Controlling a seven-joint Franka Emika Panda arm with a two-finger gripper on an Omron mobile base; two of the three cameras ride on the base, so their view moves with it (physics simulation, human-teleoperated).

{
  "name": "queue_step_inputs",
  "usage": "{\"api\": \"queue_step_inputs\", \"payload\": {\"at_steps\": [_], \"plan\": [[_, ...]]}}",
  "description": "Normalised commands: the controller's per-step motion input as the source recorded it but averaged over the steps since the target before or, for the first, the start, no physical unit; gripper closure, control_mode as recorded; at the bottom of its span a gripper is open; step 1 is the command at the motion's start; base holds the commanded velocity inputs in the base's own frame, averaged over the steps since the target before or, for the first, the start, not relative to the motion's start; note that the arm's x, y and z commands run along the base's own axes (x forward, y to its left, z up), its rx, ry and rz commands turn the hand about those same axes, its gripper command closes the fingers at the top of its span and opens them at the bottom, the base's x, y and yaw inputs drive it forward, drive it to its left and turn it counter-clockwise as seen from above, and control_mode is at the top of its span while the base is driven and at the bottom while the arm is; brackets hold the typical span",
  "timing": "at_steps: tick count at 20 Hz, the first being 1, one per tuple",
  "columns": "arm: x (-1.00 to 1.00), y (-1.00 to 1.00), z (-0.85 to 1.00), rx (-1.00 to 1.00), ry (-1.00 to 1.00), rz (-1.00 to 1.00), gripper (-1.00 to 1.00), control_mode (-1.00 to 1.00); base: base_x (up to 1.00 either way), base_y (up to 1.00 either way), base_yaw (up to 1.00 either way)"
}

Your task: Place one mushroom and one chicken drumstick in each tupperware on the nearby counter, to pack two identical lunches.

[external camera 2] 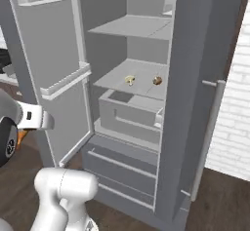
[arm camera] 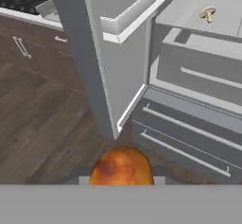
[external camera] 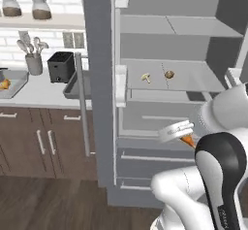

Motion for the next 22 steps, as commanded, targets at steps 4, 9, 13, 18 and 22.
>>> {"api": "queue_step_inputs", "payload": {"at_steps": [4,9,13,18,22], "plan": [[0.0,0.0,0.0,0.0,0.0,0.0,1.0,1.0,-0.81,0.51,0.7],[0.0,0.0,0.0,0.0,0.0,0.0,1.0,1.0,0.07,0.95,0.56],[0.0,0.0,0.0,0.0,0.0,0.0,1.0,1.0,0.91,0.95,0.32],[0.0,0.0,0.0,0.0,0.0,0.0,1.0,1.0,1.0,0.33,0.1],[0.0,0.0,0.0,0.0,0.0,0.0,1.0,1.0,1.0,-0.3,0.01]]}}
